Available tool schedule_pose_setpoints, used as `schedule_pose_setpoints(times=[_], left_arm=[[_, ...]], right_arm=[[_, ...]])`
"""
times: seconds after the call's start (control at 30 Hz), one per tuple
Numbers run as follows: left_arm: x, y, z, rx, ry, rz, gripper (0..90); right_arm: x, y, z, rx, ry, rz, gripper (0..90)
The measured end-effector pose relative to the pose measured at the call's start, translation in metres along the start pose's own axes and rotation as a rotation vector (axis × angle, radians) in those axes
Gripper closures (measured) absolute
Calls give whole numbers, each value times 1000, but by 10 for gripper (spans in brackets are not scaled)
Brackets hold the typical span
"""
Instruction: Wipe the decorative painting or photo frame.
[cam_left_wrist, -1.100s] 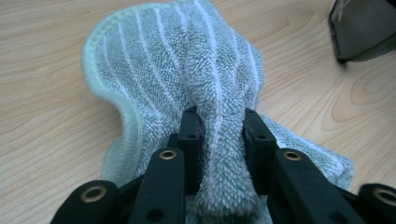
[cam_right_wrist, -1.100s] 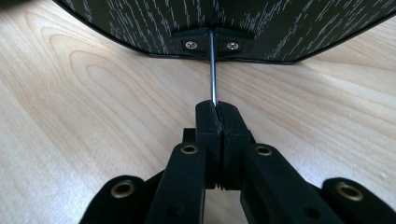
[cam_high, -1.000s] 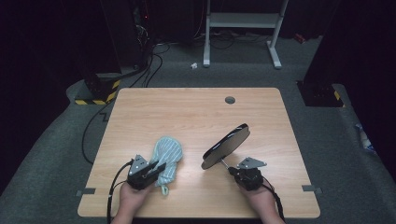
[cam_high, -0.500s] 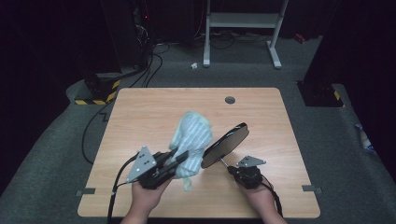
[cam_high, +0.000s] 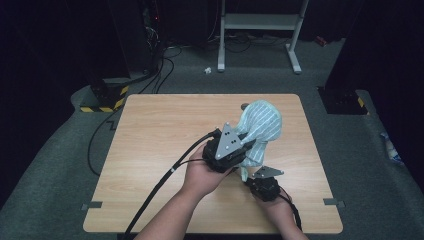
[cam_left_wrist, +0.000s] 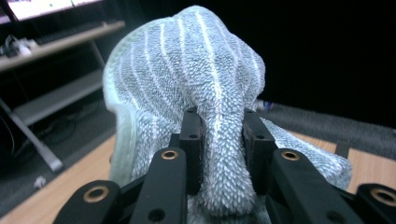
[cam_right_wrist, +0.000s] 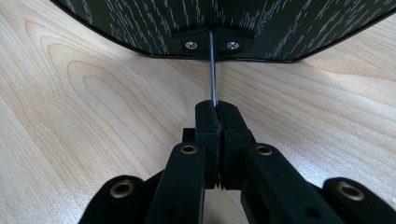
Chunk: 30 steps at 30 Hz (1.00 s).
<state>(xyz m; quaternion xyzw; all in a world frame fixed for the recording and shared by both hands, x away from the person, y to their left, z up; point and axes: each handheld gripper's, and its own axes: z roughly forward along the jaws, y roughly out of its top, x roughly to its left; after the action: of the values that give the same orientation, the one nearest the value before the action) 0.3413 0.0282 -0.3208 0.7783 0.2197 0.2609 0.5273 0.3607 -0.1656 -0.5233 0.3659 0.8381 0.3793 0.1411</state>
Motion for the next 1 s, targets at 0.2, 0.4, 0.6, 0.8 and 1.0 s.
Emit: schedule_pose_setpoints(times=[0.2, 0.4, 0.6, 0.8, 1.0], left_arm=[[-3, -17, -15, 15, 19, 21, 742], [-5, -47, -38, 0, 35, -6, 742], [-7, -74, -56, -33, 49, -35, 742], [-8, -101, -62, -35, 67, -62, 742], [-7, -129, -57, -33, 63, -102, 742]], right_arm=[[1, 1, 1, -4, -7, 9, 885], [1, 1, 2, -2, -8, 14, 885], [1, 1, 2, -5, -13, 4, 884], [1, 1, 2, -3, -11, 9, 884], [2, 2, 2, 1, -14, 7, 884]])
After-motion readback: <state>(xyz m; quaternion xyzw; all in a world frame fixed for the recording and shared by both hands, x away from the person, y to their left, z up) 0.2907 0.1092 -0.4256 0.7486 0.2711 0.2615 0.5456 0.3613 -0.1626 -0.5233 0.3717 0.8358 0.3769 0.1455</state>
